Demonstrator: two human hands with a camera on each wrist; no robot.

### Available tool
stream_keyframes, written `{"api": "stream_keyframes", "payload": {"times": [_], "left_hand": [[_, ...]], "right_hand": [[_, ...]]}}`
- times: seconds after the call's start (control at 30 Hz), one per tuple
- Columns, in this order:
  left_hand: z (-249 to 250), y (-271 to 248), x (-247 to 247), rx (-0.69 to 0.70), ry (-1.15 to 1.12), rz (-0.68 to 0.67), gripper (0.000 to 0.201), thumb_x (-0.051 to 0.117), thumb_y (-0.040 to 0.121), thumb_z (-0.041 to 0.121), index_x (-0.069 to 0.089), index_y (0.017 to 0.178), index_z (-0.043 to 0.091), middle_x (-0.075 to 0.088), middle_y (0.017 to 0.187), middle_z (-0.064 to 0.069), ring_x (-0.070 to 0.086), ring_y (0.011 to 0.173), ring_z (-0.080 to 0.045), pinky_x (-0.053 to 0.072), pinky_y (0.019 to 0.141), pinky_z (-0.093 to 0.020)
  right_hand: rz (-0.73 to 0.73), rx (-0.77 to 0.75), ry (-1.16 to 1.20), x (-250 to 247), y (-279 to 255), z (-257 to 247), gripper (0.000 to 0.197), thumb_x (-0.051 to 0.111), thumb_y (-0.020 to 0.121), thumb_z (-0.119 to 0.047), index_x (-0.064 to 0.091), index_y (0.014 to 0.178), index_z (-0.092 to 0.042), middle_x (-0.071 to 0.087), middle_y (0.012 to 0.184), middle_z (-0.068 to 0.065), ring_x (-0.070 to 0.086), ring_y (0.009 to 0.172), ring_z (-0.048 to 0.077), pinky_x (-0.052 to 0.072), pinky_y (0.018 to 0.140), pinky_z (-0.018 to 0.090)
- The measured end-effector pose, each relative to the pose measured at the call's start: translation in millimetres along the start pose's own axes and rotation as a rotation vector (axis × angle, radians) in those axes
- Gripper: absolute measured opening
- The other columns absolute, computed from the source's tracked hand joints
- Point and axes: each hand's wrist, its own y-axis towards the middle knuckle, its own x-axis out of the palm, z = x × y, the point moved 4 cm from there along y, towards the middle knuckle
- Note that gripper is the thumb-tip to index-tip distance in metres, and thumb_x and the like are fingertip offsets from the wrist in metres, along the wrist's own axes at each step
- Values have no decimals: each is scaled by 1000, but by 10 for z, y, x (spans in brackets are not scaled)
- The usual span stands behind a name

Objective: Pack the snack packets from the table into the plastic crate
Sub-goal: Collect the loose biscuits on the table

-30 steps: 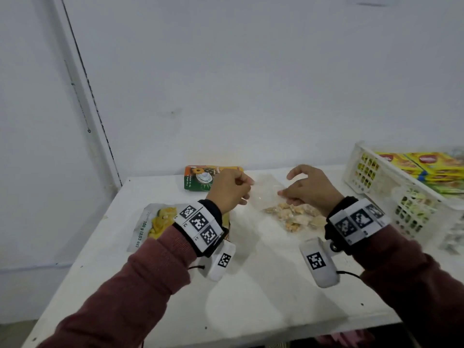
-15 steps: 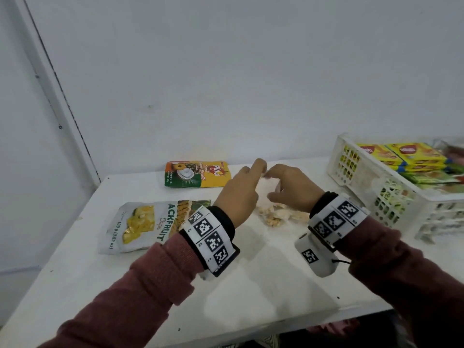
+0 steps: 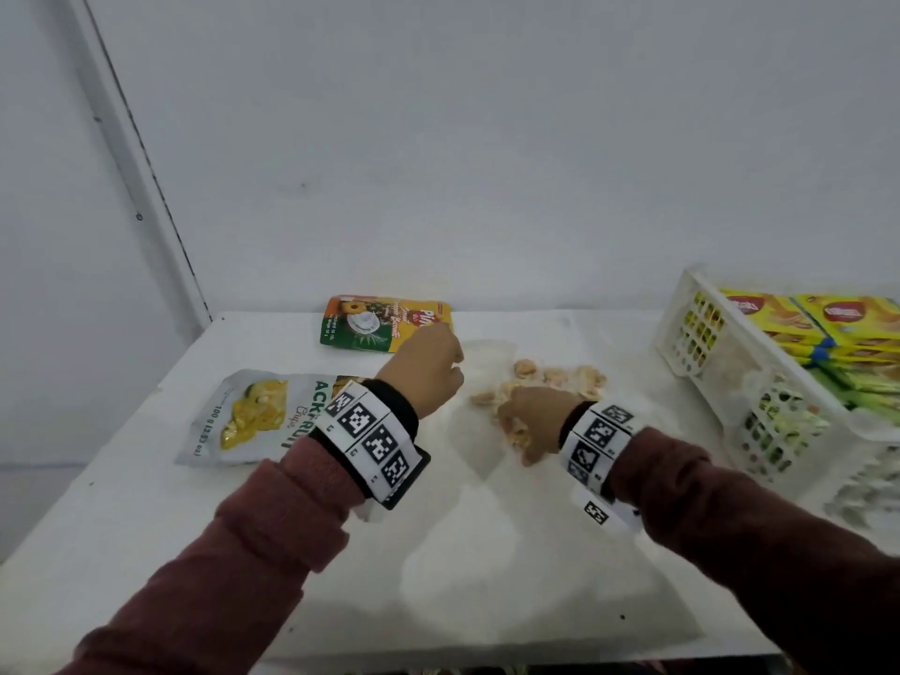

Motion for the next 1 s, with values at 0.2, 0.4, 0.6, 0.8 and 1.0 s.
{"api": "stream_keyframes", "payload": {"times": [0.2,0.4,0.6,0.8,1.0], "left_hand": [[74,16,5,-63,-79,-92,34,64,83,17,61,115,7,53,125,-8,48,115,-21,35,90,-22],[156,34,-70,-139,-142,-61,35,62,84,11,58,118,7,53,127,-7,51,112,-21,32,83,-17],[210,81,-130,-167,-162,-48,39,61,84,10,56,122,5,54,128,-7,51,114,-22,35,88,-20],[290,100,-176,-153,-242,-32,37,64,81,11,59,117,3,56,94,-6,48,81,-17,33,67,-21],[196,92,-141,-160,-404,-58,39,64,79,5,61,117,9,60,116,-2,52,62,-9,47,51,-12]], "right_hand": [[53,-82,-8,-96,29,115,26,63,82,-12,64,107,-7,60,115,11,55,108,26,43,82,26],[223,-70,107,-337,-172,390,21,53,92,-25,63,108,-15,53,121,2,52,110,21,41,88,30],[416,-389,623,-901,-610,406,10,66,84,-11,71,93,-10,72,91,8,65,81,11,47,75,13],[806,-398,438,-1050,-532,191,12,62,87,-17,71,96,-16,72,82,-4,62,72,2,47,78,21],[676,-262,13,-893,-396,125,24,50,94,-28,65,112,-30,66,106,-7,54,99,18,27,84,30]]}}
